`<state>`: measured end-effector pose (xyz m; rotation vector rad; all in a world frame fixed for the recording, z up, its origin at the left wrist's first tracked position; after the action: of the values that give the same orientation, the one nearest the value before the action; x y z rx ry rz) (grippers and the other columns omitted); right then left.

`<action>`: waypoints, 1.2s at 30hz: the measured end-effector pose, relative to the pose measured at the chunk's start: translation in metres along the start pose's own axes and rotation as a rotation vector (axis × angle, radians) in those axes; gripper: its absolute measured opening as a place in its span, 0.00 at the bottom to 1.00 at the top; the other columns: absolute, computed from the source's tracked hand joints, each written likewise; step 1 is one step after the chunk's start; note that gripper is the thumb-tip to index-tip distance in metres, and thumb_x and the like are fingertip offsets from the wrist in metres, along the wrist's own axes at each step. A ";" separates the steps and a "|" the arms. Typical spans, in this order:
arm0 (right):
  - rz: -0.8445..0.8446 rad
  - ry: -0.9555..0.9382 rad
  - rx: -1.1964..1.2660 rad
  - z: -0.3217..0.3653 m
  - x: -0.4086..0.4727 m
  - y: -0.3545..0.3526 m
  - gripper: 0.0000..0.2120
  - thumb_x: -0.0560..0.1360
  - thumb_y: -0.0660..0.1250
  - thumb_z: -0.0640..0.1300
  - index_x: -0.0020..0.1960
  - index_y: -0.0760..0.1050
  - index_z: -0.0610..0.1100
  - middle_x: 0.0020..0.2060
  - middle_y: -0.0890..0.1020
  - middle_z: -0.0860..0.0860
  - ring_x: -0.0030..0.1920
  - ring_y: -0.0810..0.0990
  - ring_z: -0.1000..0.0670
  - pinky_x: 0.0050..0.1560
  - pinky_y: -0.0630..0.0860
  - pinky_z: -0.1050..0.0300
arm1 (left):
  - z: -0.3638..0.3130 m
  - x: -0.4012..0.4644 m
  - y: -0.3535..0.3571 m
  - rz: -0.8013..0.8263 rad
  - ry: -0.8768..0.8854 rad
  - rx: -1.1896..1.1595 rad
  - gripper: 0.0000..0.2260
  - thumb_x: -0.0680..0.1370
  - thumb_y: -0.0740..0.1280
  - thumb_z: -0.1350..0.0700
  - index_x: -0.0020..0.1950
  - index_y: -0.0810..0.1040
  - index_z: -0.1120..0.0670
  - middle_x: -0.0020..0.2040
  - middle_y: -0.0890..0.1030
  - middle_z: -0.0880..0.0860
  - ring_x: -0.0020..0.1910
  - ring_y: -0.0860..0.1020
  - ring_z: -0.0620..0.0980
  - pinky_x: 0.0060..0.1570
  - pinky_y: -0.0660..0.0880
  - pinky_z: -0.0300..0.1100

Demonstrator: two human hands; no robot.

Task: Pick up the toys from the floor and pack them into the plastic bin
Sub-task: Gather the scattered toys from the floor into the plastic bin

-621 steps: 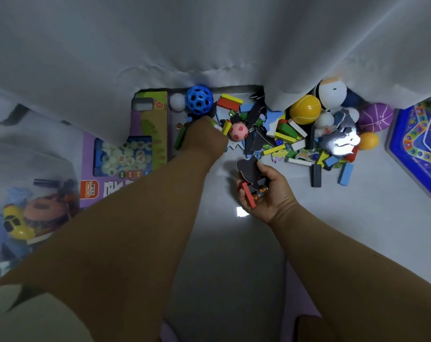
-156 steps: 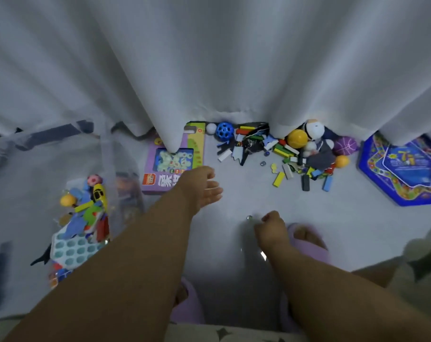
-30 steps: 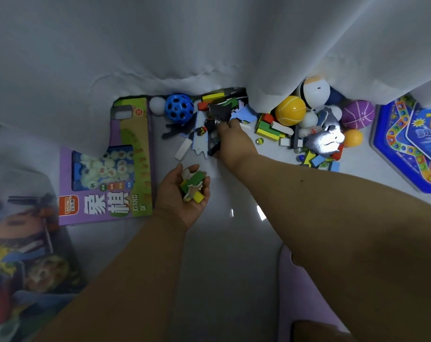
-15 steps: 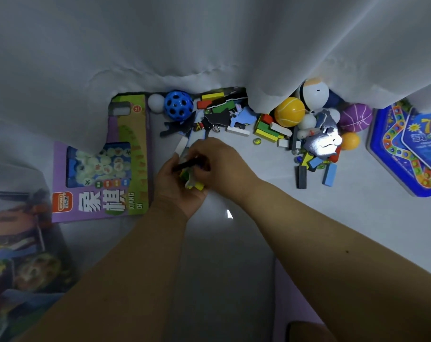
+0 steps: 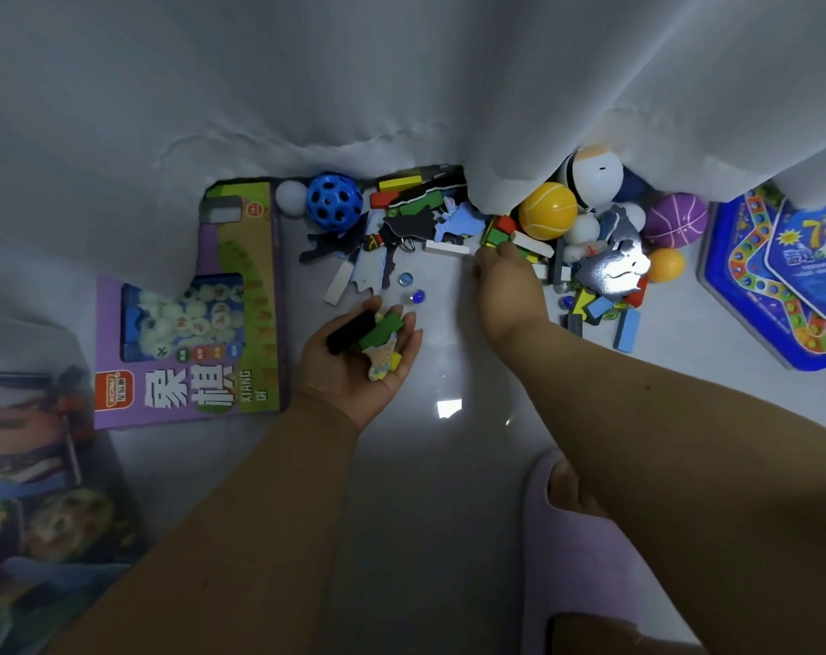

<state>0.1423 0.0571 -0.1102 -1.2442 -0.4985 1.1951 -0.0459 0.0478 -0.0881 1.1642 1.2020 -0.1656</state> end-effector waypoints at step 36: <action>-0.213 -0.022 0.247 0.022 -0.080 0.015 0.21 0.72 0.68 0.48 0.62 0.71 0.40 0.56 0.74 0.43 0.56 0.74 0.44 0.51 0.72 0.52 | -0.011 -0.038 -0.024 -0.100 0.119 -0.256 0.03 0.70 0.66 0.62 0.41 0.79 0.61 0.38 0.80 0.56 0.40 0.79 0.53 0.38 0.80 0.42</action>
<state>0.0885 -0.0059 -0.0932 -0.9439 -0.4715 1.0549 -0.0849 0.0282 -0.0720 0.9011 1.3446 -0.0160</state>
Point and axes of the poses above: each hand's wrist, its own x-axis towards the middle knuckle, its own y-axis out of the palm, z = x × y, the point moved 1 cm from there along x, towards the middle knuckle
